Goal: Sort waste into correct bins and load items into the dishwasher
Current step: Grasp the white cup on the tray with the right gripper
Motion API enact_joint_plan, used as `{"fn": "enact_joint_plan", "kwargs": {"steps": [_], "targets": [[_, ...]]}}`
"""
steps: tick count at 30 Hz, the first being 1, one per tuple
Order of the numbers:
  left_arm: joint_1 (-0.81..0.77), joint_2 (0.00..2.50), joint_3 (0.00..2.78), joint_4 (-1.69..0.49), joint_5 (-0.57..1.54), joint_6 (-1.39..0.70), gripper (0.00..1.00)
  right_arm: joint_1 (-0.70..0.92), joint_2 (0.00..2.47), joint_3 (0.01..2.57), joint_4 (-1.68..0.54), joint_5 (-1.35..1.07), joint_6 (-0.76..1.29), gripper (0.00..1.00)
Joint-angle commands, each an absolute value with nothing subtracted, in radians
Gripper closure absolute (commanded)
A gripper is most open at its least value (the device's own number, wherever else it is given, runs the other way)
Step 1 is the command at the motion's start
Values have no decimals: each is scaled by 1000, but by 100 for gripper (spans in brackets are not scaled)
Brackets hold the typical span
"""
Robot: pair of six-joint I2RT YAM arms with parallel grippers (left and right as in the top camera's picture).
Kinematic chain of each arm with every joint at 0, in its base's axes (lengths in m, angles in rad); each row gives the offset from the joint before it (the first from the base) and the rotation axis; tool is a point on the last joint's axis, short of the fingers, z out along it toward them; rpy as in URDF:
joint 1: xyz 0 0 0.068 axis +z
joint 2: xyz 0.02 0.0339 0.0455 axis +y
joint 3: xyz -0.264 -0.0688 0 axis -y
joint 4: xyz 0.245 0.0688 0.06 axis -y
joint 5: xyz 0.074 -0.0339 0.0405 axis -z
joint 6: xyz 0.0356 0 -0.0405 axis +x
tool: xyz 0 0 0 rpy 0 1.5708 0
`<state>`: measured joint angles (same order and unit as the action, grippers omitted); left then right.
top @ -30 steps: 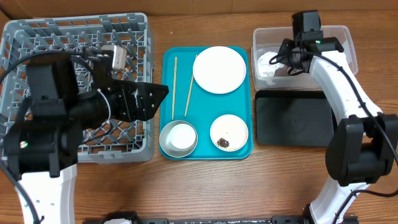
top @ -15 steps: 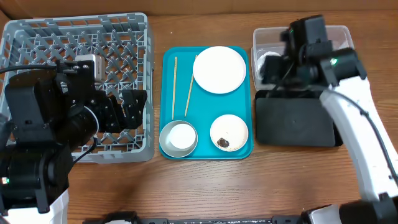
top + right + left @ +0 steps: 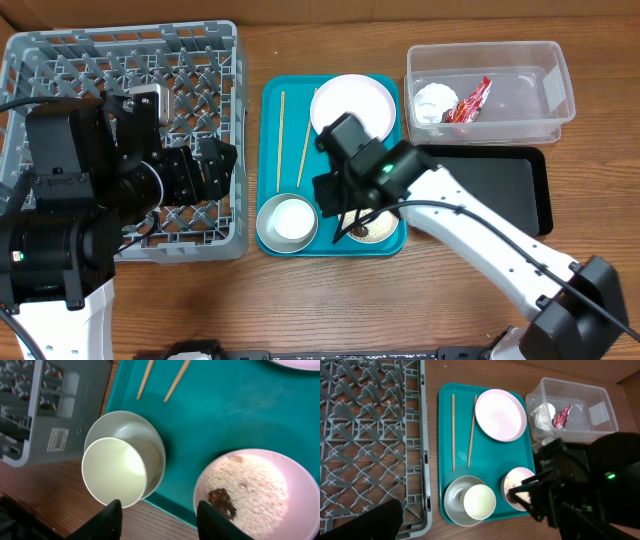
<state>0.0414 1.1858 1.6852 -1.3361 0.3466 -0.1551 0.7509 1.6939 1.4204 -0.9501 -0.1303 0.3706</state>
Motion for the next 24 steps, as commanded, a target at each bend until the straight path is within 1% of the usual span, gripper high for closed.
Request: {"fn": "enact_joint_plan", "kwargs": {"steps": [1,4,6,8,9,10,12,14,15,20,24], "targets": [[46,1191,1706,-1345,337,-161,0,789,1748,1382,-919,-110,398,52],[46,1191,1706,-1350,337,-162,0,812,1807,1377,-899,-109,398,54],[46,1191,1706,-1349,337,-162,0,817,1840,1377,-888,-109,398,62],[46,1191,1706,-1350,337,-165,0,817,1860,1377,-876,-109,398,65],[46,1192,1706,-1350,337,-166,0,817,1860,1377,-870,-108,398,70],[46,1192,1706,-1349,336,-167,0,815,1860,1377,-864,-106,398,76],[46,1194,1706,-1348,332,-188,0,814,1858,1383,-857,-106,398,84],[46,1203,1706,-1345,332,-211,0,809,1857,1391,-862,-107,398,95],[46,1210,1706,-1344,333,-223,0,808,1854,1396,-870,-107,398,96],[47,1259,1706,-1337,353,-282,0,788,1804,1452,-945,-106,392,96],[53,1314,1706,-1327,460,-284,0,737,1730,1515,-994,-108,390,96]]}}
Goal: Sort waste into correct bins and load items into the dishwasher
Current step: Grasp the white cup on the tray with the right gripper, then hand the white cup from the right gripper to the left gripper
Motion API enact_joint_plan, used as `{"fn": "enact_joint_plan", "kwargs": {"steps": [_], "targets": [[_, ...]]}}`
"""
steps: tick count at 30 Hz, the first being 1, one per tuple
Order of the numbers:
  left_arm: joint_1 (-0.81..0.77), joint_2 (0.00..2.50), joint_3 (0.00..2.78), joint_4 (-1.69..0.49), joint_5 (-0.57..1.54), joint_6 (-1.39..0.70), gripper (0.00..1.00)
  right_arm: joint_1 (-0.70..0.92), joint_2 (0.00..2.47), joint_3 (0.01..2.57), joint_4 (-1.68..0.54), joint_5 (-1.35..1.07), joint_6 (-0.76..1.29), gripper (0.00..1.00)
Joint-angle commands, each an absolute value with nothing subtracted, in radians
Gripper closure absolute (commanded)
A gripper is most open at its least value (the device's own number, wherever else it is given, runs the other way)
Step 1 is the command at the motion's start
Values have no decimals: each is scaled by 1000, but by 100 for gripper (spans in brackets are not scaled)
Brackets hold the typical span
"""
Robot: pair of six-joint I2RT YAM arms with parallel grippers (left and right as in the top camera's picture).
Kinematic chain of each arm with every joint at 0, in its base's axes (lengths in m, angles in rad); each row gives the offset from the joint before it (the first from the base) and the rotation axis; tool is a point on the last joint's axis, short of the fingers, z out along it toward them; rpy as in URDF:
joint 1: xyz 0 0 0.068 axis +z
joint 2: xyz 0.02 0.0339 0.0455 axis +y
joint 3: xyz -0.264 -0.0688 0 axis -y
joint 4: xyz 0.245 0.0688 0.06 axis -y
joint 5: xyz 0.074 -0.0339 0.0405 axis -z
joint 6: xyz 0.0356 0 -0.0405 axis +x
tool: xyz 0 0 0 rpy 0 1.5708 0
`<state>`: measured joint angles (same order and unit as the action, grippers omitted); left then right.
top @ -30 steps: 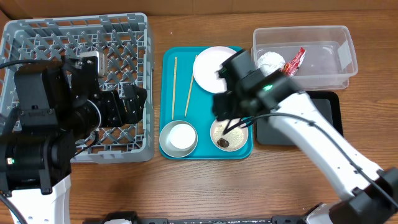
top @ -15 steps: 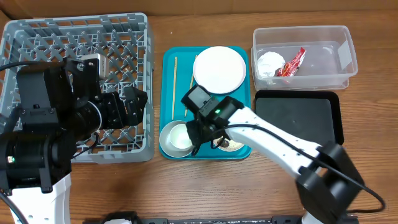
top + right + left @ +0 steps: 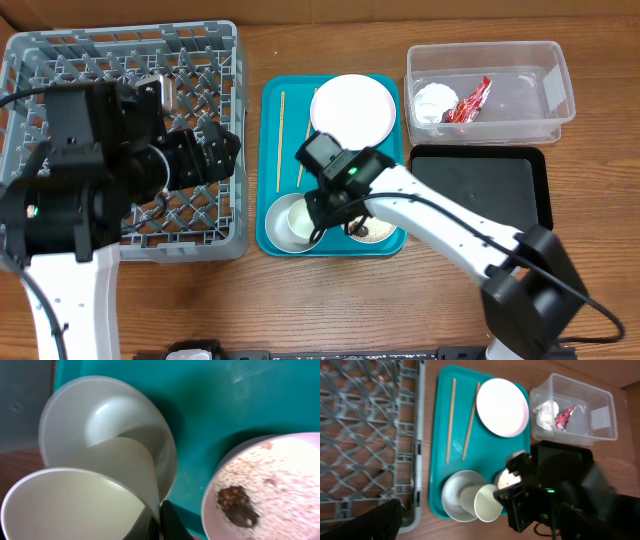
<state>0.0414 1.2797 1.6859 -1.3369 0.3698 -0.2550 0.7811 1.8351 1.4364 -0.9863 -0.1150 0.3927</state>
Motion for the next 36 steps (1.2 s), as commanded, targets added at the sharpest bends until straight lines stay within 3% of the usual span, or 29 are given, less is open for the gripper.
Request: {"fn": "enact_joint_plan", "kwargs": {"steps": [1,8,12,16,21,23,26,29,32,34,36], "targets": [[61,1330,1706,-1323,514,-270,0,715,1705,1533,-1003,-113,389,96],[158,1447,1706,-1312,1137,-32,0,520,1523,1579,-928,-630,109,96],[158,1489,1706,-1343,1326,75,0,440,1478,1579,-863,-891,34,96],[154,1505,1706,-1383,1391,117,0,416,1477,1579,-786,-1056,28,96],[128,1504,1706,-1410,1462,128,20,419,1478,1579,-695,-1109,30,96],[111,1504,1706,-1433,1481,128,21,419,1478,1579,-667,-1109,30,96],[78,1504,1706,-1468,1517,136,19,419,1478,1579,-622,-1108,57,96],[44,1503,1706,-1473,1566,138,2,419,1481,1579,-591,-1074,99,96],[22,1493,1707,-1470,1582,169,1,419,1481,1579,-587,-1050,109,96],[19,1488,1707,-1470,1582,169,8,419,1481,1579,-576,-1048,109,96],[18,1483,1707,-1470,1582,169,22,419,1481,1579,-559,-1048,109,96]]}}
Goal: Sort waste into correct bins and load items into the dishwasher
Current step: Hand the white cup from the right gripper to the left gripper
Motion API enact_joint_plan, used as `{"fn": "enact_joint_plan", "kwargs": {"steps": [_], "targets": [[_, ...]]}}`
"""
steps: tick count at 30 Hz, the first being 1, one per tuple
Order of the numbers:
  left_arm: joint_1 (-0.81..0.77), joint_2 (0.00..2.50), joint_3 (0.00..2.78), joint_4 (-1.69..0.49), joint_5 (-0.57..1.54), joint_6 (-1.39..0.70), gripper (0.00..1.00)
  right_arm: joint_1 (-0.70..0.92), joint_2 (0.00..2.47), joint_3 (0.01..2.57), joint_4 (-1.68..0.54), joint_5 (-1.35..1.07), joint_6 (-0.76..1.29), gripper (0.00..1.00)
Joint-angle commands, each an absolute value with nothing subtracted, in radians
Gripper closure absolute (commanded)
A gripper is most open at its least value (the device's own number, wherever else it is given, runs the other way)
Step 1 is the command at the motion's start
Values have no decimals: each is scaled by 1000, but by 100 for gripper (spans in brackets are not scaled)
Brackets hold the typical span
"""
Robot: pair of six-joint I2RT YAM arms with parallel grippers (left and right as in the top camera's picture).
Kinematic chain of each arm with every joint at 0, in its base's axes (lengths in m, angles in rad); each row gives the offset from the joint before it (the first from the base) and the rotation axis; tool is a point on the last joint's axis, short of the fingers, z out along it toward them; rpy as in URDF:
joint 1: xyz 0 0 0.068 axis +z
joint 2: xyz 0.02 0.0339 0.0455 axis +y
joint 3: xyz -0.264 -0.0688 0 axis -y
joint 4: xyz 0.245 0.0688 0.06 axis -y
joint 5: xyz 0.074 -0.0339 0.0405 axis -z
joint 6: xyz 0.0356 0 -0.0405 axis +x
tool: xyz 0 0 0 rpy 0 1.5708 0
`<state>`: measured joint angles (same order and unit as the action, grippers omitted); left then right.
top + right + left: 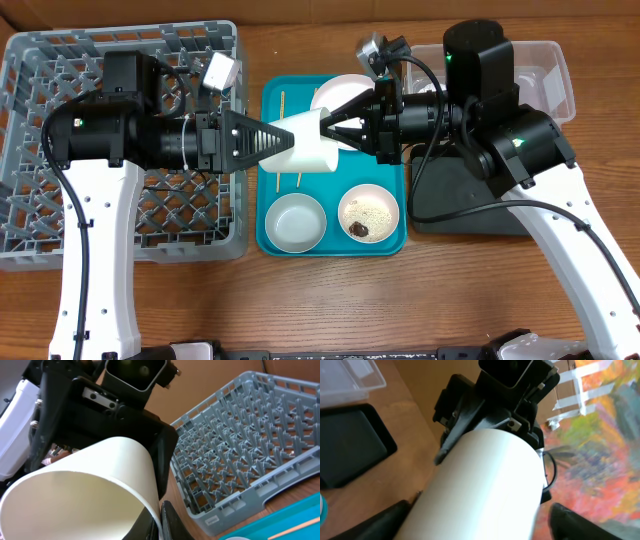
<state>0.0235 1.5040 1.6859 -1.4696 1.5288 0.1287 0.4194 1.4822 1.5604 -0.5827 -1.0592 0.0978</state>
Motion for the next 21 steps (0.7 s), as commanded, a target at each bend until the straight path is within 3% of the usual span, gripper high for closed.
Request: {"fn": "enact_joint_plan", "kwargs": {"steps": [1,3,8,9,10,13,15,18,21], "targets": [[18,1482,1707,-1470,1582,168,29,419,1481,1579,-549,-1048,109,96],[18,1478,1707,-1470,1582,169,31,419,1481,1579,-527,-1048,109,96],[18,1466,1707,-1473,1579,168,27,419,1481,1579,-517,-997,158,96],[18,1465,1707,-1477,1579,168,25,419,1481,1579,-517,-990,161,96],[18,1463,1707,-1478,1579,168,13,419,1481,1579,-517,-991,161,96],[18,1463,1707,-1491,1575,168,9,419,1481,1579,-516,-987,161,96],[18,1463,1707,-1492,1568,169,13,419,1481,1579,-510,-988,161,96],[18,1462,1707,-1492,1560,168,27,419,1481,1579,-500,-988,162,96],[18,1462,1707,-1491,1559,169,30,419,1481,1579,-509,-988,162,96]]}}
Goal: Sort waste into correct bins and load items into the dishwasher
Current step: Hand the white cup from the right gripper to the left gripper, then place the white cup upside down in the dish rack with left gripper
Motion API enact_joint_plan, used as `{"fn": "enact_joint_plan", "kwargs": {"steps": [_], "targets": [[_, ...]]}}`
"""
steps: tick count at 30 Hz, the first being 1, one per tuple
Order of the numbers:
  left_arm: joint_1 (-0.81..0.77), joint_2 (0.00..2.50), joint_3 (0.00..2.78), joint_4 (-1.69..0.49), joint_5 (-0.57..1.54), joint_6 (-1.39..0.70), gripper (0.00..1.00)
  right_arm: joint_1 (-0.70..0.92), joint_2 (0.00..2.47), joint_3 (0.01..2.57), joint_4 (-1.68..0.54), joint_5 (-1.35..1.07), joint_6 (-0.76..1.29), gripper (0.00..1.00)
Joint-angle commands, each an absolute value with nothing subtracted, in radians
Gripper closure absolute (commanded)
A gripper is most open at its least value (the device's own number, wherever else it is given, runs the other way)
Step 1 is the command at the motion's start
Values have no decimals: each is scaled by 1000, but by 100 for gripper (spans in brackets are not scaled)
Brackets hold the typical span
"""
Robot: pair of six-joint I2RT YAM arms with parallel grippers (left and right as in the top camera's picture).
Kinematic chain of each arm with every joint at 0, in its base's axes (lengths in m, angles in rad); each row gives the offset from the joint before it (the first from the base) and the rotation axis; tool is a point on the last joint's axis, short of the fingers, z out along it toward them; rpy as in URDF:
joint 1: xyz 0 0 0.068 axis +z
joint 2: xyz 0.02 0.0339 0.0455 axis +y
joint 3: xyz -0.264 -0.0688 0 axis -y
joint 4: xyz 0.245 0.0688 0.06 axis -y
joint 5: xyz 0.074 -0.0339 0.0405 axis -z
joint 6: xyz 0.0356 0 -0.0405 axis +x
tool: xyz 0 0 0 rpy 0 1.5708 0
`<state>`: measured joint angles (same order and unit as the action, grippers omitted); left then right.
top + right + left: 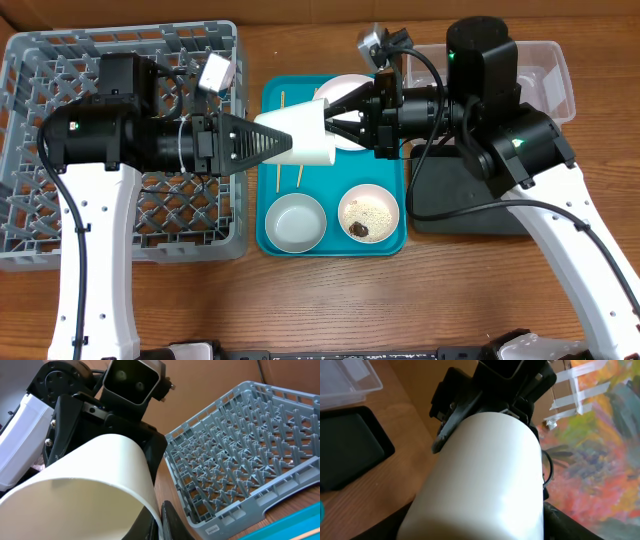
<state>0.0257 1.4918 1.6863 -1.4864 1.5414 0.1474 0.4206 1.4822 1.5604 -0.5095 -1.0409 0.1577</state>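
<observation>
A white paper cup point(300, 138) hangs sideways above the teal tray point(272, 100). My right gripper point(345, 125) is shut on its rim, one finger inside the mouth and one outside, as the right wrist view shows on the cup point(85, 485). My left gripper point(262, 143) comes from the left and has the cup's base end between its fingers. In the left wrist view the cup point(485, 475) fills the frame, and both dark fingers point(387, 525) lie against its sides.
On the tray sit a grey bowl point(294, 221), a pink bowl of food scraps point(366, 212), a pink plate point(345, 90) and chopsticks point(282, 100). The grey dish rack point(100, 60) is on the left. A clear bin point(555, 80) and a black tray point(430, 200) are on the right.
The cup sits slightly further left, deeper between my left fingers, which now lie against its sides instead of standing apart from it. My right gripper still pinches the rim.
My right gripper was open over the cup standing in the grey bowl. Then it was shut on the cup's rim in the bowl. Later the cup was held sideways above the tray, its base between my open left fingers, which now touch it.
</observation>
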Motion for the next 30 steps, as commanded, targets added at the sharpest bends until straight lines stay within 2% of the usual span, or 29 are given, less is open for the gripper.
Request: {"fn": "enact_joint_plan", "kwargs": {"steps": [1,4,6,8,10,11,13,16,19,20,21,23,24,26,30], "targets": [[18,1462,1707,-1491,1551,169,30,419,1481,1579,-513,-989,161,96],[20,1462,1707,-1484,1489,168,30,419,1481,1579,-529,-988,161,96],[20,1462,1707,-1485,1451,168,36,419,1481,1579,-530,-988,161,95],[21,1462,1707,-1486,1404,150,39,418,1481,1579,-530,-979,160,87],[27,1461,1707,-1484,1322,125,41,409,1481,1579,-530,-953,160,66],[32,1461,1707,-1484,1269,105,41,402,1481,1579,-532,-941,160,62],[57,1461,1707,-1484,1129,36,41,380,1481,1579,-547,-916,160,59],[102,1460,1707,-1484,1061,19,41,363,1481,1579,-572,-916,161,58],[163,1456,1707,-1489,969,-30,41,363,1481,1579,-614,-915,161,48],[189,1456,1707,-1496,907,-57,41,363,1481,1579,-640,-908,161,48],[228,1455,1707,-1512,755,-125,42,370,1481,1579,-691,-875,161,47],[274,1455,1707,-1521,433,-254,54,390,1481,1578,-814,-730,148,46],[284,1455,1707,-1522,308,-312,55,398,1481,1578,-848,-669,149,46],[296,1455,1706,-1522,68,-418,47,426,1481,1576,-939,-510,149,46],[297,1458,1703,-1516,-136,-502,37,453,1481,1576,-1021,-437,149,45]]}}
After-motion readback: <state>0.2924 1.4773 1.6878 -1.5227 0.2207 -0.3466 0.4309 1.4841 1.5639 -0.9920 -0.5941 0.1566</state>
